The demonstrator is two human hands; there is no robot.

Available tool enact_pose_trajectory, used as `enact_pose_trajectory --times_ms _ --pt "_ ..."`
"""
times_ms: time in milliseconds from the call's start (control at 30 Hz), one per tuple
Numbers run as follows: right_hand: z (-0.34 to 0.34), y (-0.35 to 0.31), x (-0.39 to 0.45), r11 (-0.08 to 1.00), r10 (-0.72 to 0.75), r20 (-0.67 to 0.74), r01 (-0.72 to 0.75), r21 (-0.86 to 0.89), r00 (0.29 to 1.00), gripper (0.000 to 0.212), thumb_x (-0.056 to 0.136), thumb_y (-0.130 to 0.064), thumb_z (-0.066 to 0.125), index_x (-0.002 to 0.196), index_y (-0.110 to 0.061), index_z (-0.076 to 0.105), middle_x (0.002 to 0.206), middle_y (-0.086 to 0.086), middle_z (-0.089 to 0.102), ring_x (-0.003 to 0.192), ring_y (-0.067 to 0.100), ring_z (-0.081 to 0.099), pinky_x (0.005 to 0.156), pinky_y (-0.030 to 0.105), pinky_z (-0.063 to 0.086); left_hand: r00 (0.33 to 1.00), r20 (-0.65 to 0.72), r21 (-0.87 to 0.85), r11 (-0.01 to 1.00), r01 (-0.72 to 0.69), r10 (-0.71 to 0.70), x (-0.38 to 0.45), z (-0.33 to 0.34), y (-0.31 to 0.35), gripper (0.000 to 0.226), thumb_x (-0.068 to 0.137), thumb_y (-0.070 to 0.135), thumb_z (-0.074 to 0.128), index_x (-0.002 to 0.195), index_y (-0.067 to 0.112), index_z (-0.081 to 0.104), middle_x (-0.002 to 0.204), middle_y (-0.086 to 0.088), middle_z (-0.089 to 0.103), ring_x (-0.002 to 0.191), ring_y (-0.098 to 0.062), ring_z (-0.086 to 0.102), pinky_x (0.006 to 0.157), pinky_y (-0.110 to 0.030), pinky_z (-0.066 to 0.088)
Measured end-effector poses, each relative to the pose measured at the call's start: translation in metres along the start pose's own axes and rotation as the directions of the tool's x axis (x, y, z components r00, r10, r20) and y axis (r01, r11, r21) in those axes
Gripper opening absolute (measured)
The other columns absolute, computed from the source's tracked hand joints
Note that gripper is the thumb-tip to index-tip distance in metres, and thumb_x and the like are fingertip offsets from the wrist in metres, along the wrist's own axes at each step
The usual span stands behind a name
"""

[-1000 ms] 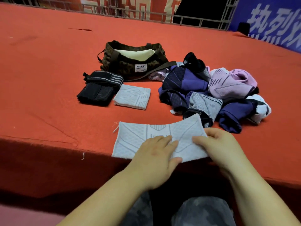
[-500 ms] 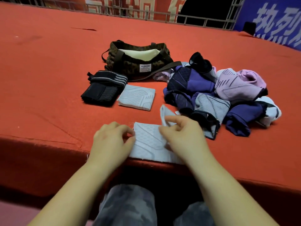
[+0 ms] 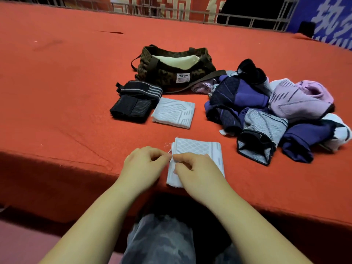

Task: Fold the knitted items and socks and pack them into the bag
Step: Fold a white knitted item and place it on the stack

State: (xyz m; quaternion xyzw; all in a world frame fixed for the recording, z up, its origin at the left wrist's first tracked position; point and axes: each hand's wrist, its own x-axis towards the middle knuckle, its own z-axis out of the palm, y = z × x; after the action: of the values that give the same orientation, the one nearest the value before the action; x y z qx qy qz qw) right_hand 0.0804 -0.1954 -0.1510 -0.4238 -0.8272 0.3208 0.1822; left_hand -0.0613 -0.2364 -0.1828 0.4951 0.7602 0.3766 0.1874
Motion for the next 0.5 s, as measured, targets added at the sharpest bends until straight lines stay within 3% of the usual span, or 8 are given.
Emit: enact_pose_trajectory --times_ms 67,133,200,300,367,433,500 --pt "-0.008 0.004 -0.002 0.999 -0.035 0.051 0.036 -0.005 0.998 0.036 0.090 -0.013 0.045 0.117 -0.025 0.065 0.113 -0.012 0.067 0.099 0.002 0.057 0.114 0.033 0.025 1.000 -0.016 -0.006 1.000 0.017 -0.018 -0.001 0.001 0.002 0.044 0.063 0.068 0.042 0.075 0.038 0.072 0.083 0.016 0.071 0.093 -0.013 0.063 0.088 -0.040 0.047" --pt "-0.013 0.011 -0.004 0.998 -0.056 0.081 0.056 0.004 0.995 0.038 0.088 -0.008 0.045 0.115 -0.027 0.064 0.097 -0.021 0.066 0.087 -0.005 0.056 0.105 0.026 0.035 0.999 -0.005 -0.013 0.999 0.031 -0.031 -0.002 0.000 0.004 0.048 0.058 0.074 0.043 0.073 0.039 0.071 0.080 0.016 0.070 0.090 -0.013 0.062 0.087 -0.040 0.047" --pt "-0.015 0.019 -0.006 0.993 -0.067 0.063 0.060 0.105 0.996 0.039 0.086 -0.003 0.046 0.106 -0.032 0.063 0.091 -0.022 0.066 0.096 -0.005 0.060 0.098 0.023 0.044 0.999 0.002 -0.022 0.999 0.044 -0.044 -0.004 -0.001 0.005 0.043 0.058 0.074 0.053 0.073 0.038 0.071 0.078 0.014 0.069 0.088 -0.013 0.062 0.086 -0.040 0.048" --pt "-0.020 0.029 -0.009 0.974 -0.062 -0.035 0.068 0.217 0.997 0.043 0.084 0.003 0.051 0.093 -0.039 0.058 0.100 -0.018 0.066 0.098 0.000 0.063 0.094 0.015 0.045 0.999 -0.029 0.033 0.999 0.035 -0.034 -0.007 -0.001 0.006 0.019 0.066 0.050 0.075 0.077 0.035 0.070 0.077 0.011 0.065 0.088 -0.016 0.061 0.086 -0.039 0.047" --pt "-0.027 0.038 -0.013 0.993 -0.024 -0.189 0.046 0.112 0.982 0.039 0.081 -0.001 0.058 0.099 -0.035 0.059 0.101 -0.017 0.063 0.095 0.002 0.061 0.086 0.005 0.040 0.998 -0.047 0.056 0.997 0.044 -0.041 -0.007 -0.001 0.010 0.014 0.069 0.042 0.076 0.077 0.033 0.070 0.076 0.011 0.063 0.089 -0.017 0.059 0.088 -0.038 0.046" --pt "-0.033 0.047 -0.018 0.998 0.051 -0.326 -0.061 -0.020 0.944 0.034 0.080 -0.015 0.066 0.111 -0.027 0.057 0.098 -0.012 0.061 0.091 0.010 0.058 0.085 0.017 0.042 0.996 -0.038 0.096 0.992 0.079 -0.076 -0.009 -0.003 0.016 0.016 0.071 0.041 0.074 0.067 0.029 0.065 0.069 0.011 0.060 0.089 -0.020 0.058 0.087 -0.036 0.045" --pt "-0.035 0.051 -0.022 0.977 0.168 -0.321 -0.201 -0.070 0.932 0.044 0.079 -0.031 0.068 0.119 -0.024 0.049 0.086 -0.012 0.060 0.089 0.017 0.059 0.088 0.034 0.045 0.992 -0.005 0.189 0.974 0.123 -0.124 -0.010 -0.005 0.023 0.027 0.072 0.044 0.071 0.059 0.024 0.060 0.065 0.012 0.059 0.090 -0.023 0.058 0.085 -0.035 0.045"
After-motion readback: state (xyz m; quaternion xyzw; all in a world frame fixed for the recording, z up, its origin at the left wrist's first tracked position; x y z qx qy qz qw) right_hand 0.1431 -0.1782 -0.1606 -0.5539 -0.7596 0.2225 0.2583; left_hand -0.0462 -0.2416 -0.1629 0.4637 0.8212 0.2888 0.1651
